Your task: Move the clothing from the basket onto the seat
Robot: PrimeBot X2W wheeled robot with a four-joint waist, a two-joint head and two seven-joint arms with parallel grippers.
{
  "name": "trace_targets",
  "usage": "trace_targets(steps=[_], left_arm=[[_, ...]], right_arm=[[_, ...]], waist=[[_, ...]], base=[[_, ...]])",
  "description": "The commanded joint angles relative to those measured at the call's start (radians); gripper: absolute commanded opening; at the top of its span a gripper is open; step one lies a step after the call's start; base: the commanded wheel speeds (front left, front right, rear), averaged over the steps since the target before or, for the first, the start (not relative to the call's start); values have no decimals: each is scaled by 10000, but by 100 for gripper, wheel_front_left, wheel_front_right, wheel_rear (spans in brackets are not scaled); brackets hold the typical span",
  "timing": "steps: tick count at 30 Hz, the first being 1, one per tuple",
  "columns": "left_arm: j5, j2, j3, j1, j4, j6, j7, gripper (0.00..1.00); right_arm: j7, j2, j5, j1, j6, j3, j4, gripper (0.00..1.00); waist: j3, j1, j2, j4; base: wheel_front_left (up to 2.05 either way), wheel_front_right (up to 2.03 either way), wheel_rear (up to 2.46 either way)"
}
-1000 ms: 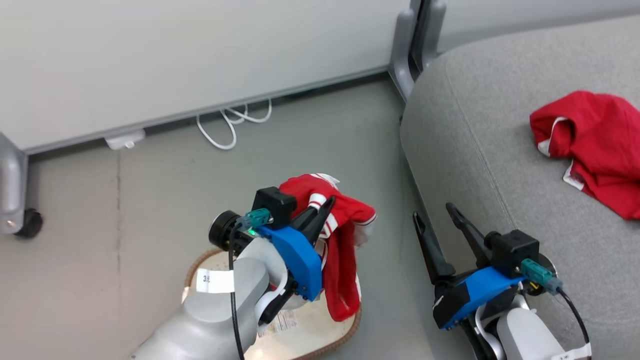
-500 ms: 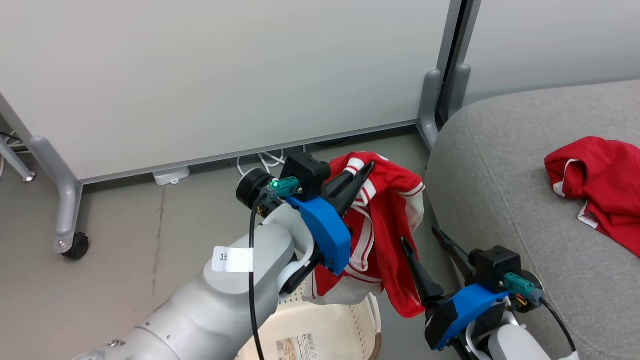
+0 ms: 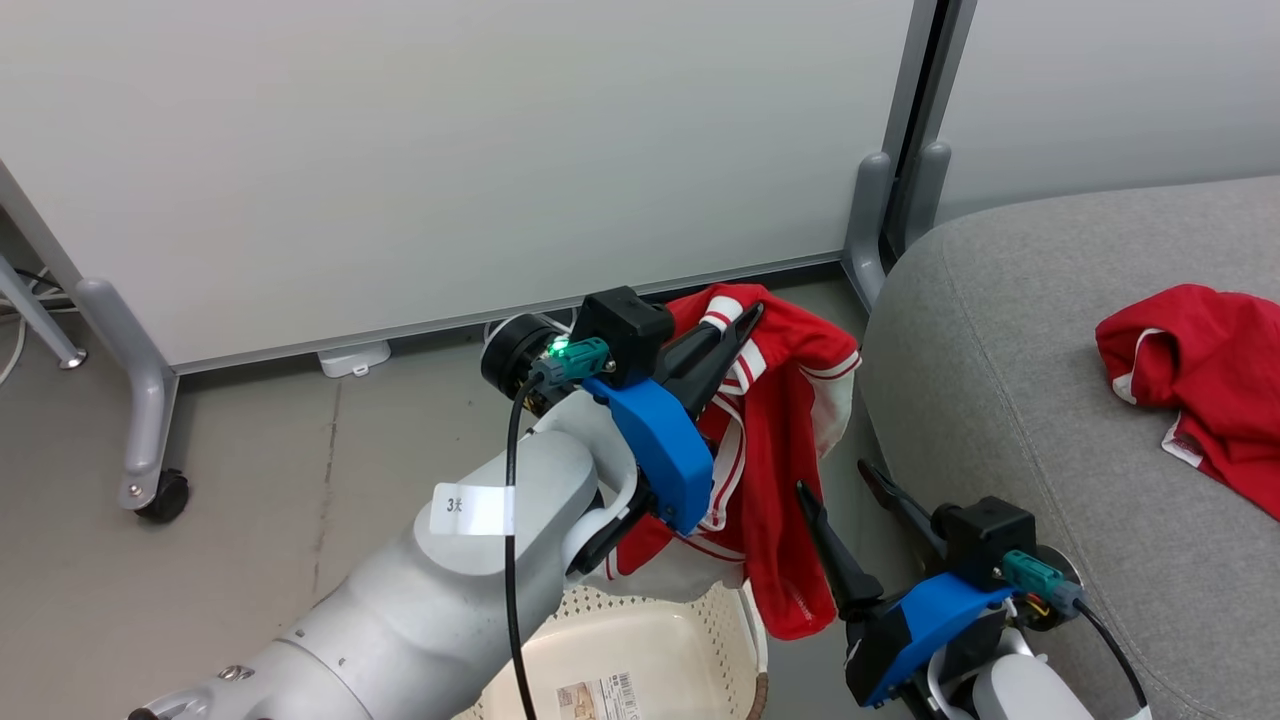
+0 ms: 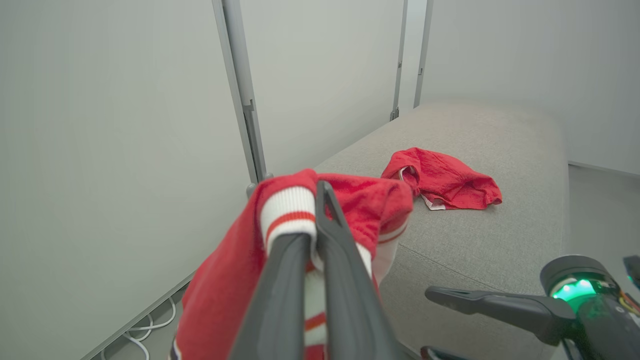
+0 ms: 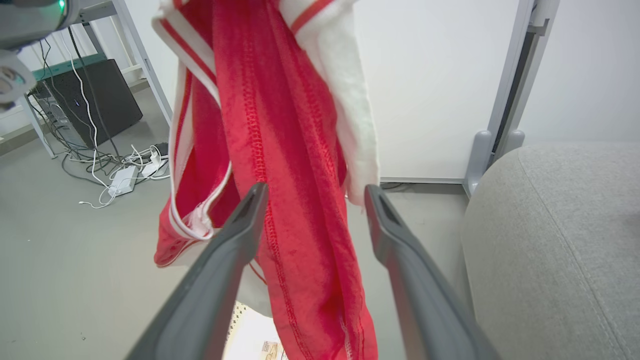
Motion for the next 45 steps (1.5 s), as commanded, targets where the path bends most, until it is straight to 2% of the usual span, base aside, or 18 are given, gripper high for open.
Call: trace_targets(steps=[1,12,23,40,41,42,43,45], left_arm=[[46,-10,7,-101,-19,-27,-60,0],[13,-34,-98,-1,-42,-27,-79,0],[-108,-78,-233,-141,-157,-25,-78,0],[-233,-115,-509,-229,-308,-26,-85,0],[-247,-115,-517,-225,-302,-26,-85,0],[-261,-113,-527,-218,-296,-26,-85,0],[-278,-111,-538,-211,-288,-26,-86,0],[-268,-98,-550,-202,-259,-26,-83,0]], right_arm=[[13,-1,9,-53,1,10,-35,100],[179,-22,-285,-871,1,-57,136,100],[363,-136,-317,-2146,1,231,1108,100],[-127,-4,467,-4120,1,1019,4080,100],[-145,0,596,-4171,1,1083,4217,71],[-198,1,669,-4236,1,1155,4331,20],[-237,3,781,-4292,1,1264,4395,0],[-327,5,1062,-4335,1,1526,4520,0]], waist=[[20,1,0,-11],[237,1,0,-3],[428,1,0,153],[448,1,0,333],[437,1,0,342],[426,1,0,347],[415,1,0,351],[393,1,0,347]], base=[[0,0,0],[0,0,0],[0,0,0],[0,0,0],[0,0,0],[0,0,0],[0,0,0],[0,0,0]])
